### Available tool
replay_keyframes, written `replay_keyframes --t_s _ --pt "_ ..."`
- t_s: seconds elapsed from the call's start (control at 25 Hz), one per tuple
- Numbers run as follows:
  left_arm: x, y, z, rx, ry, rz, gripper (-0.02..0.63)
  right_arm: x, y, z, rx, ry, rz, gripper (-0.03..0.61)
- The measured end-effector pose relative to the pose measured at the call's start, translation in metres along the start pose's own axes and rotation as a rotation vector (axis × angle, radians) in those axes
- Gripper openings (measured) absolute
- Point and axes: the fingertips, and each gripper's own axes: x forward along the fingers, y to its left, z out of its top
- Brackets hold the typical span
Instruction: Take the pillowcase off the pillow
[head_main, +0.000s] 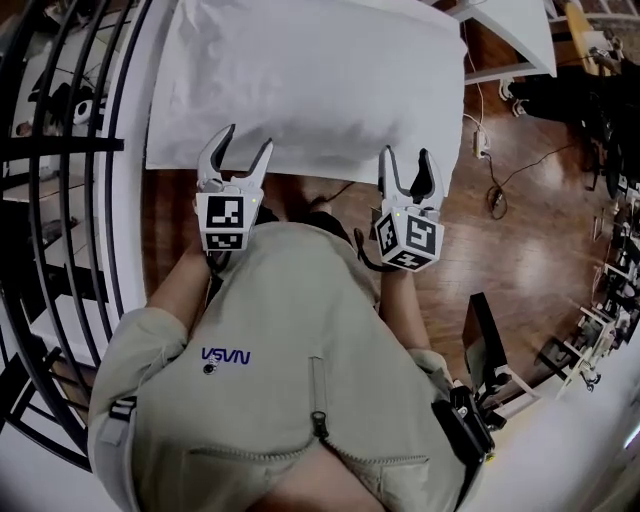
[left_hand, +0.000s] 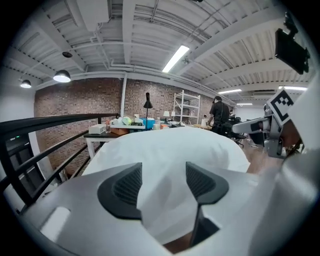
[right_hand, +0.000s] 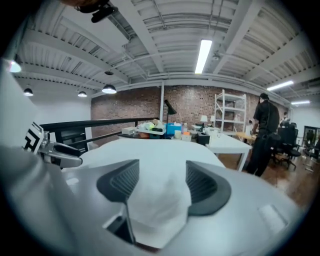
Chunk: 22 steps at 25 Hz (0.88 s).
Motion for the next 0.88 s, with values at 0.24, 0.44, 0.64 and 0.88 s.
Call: replay_keyframes --t_s 0.24,0.44,0.64,0.88 --pt "0.028 -0.019 -0.023 0.078 0.116 -0.03 0.349 0.021 -0.025 -0.037 -0.09 0.099 0.014 0.357" --pt "0.036 -0.016 -0.052 0.043 0.18 0.038 0.36 0.04 -0.036 -0.077 -0.204 0.219 0.086 0.394" --pt "0.052 -0.009 -0.063 0.042 0.223 0.074 0.352 0.065 -0.024 -0.107 -0.319 0.312 0.152 0.396" --pt "0.058 -0.007 -0.061 0.062 0.236 0.098 0.279 0.076 -0.025 -0.101 -0.359 0.297 0.16 0.28"
